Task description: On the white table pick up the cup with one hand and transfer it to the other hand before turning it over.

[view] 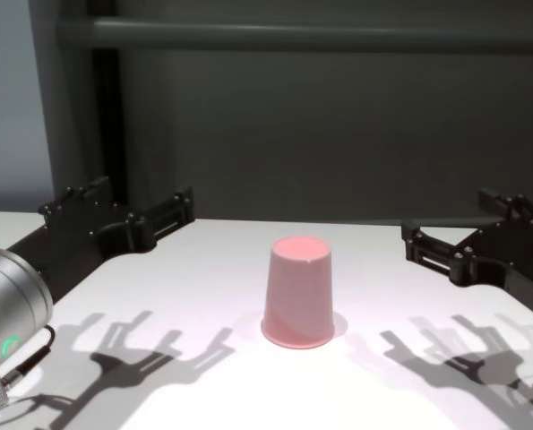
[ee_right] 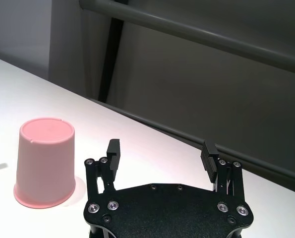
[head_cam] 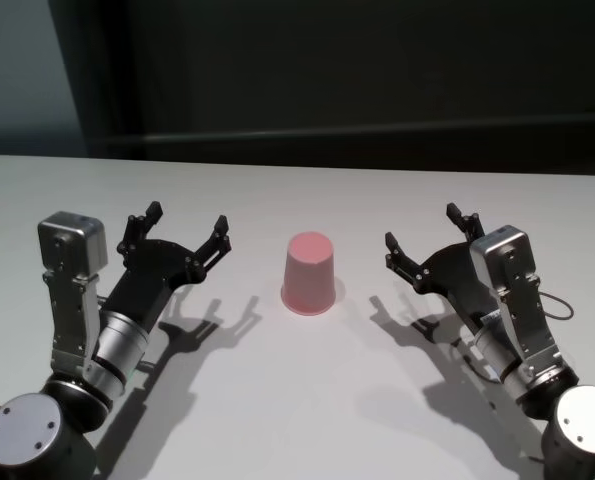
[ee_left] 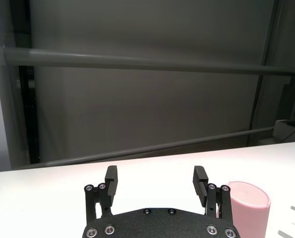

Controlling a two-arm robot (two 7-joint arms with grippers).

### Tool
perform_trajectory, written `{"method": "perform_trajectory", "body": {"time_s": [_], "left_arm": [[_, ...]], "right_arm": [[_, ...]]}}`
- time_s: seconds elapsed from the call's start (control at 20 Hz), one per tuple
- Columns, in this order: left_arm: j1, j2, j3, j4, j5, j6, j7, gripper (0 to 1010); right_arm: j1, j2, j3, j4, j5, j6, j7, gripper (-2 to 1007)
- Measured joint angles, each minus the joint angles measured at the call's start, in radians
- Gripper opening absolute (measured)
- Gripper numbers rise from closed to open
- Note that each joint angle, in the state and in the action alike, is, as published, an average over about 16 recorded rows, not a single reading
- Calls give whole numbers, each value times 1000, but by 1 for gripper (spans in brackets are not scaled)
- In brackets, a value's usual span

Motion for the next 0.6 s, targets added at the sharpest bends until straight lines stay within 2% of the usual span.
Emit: {"method": "perform_trajectory", "body": {"time_s": [0.6], "left_arm": [[0, 0, 0, 0, 0, 0, 0, 1001]], "right_arm": [[2, 0, 0, 1, 4, 0, 2, 1002]]}}
